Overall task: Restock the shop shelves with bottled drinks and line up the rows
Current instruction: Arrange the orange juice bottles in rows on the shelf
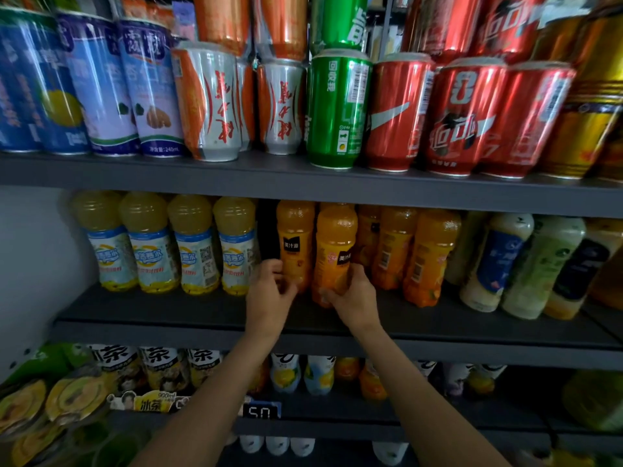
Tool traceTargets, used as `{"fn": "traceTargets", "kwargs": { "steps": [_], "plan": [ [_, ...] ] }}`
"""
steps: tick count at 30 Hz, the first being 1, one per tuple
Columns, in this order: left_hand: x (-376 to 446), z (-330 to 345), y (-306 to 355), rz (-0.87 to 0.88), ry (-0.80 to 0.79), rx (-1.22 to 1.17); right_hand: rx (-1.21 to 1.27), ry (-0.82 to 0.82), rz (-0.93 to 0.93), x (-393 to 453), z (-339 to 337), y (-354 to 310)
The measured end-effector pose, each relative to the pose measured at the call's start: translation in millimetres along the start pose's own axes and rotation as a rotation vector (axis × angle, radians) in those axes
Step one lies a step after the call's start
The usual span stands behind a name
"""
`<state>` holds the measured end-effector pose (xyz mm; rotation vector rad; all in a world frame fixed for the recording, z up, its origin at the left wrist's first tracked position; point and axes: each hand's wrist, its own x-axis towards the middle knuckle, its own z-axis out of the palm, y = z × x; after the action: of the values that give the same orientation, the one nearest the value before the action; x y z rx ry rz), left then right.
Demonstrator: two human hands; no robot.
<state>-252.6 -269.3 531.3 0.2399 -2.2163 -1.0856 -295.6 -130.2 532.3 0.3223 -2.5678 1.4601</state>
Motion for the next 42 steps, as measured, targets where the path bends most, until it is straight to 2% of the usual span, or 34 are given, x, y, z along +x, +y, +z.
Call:
{"fn": "traceTargets", "kwargs": {
  "steps": [3, 10, 18, 27, 30, 32, 33, 36, 37, 42],
  "plan": [
    [5.8, 4.5, -3.4, -0.095, -0.066, 0.045, -0.066, 0.13, 0.042, 0.7, 10.0, -5.1],
    [23.1, 13.3, -1.0, -0.267, -0.17, -0.055, -0.158, 0.122, 0.089, 7.8, 11.3, -14.0],
    [24.6, 20.2, -1.3, -0.26, -0.228, 0.035, -0.222, 0.168, 0.159, 8.3, 20.2, -19.9],
    [19.7, 22.7, 0.7, -0.234, -0.204, 0.171, -0.255, 0.14, 0.197, 10.8, 21.6, -27.3],
    [18.6, 20.4, 0.1, -0.223, -0.208, 0.189, -0.189, 0.073, 0.194, 12.6, 15.9, -23.5],
    [11.8, 17.9, 0.3, -0.186, -0.137, 0.191, -0.078, 0.056, 0.162, 9.8, 4.7, -17.8],
    [5.8, 16.9, 1.2, -0.146, -0.064, 0.171, -0.052, 0.114, 0.13, 7.4, -3.2, -13.4],
    [-14.9, 18.9, 7.4, 0.061, 0.105, 0.138, -0.113, 0.453, 0.023, 0.6, -25.7, 0.3],
    [-19.2, 21.6, 10.5, 0.119, 0.096, 0.146, -0.128, 0.493, 0.007, 2.0, -29.0, 3.0],
    [-17.7, 38.1, 26.4, 0.245, -0.079, 0.182, -0.178, 0.401, 0.076, 21.9, -23.2, -0.6]
  ]
}}
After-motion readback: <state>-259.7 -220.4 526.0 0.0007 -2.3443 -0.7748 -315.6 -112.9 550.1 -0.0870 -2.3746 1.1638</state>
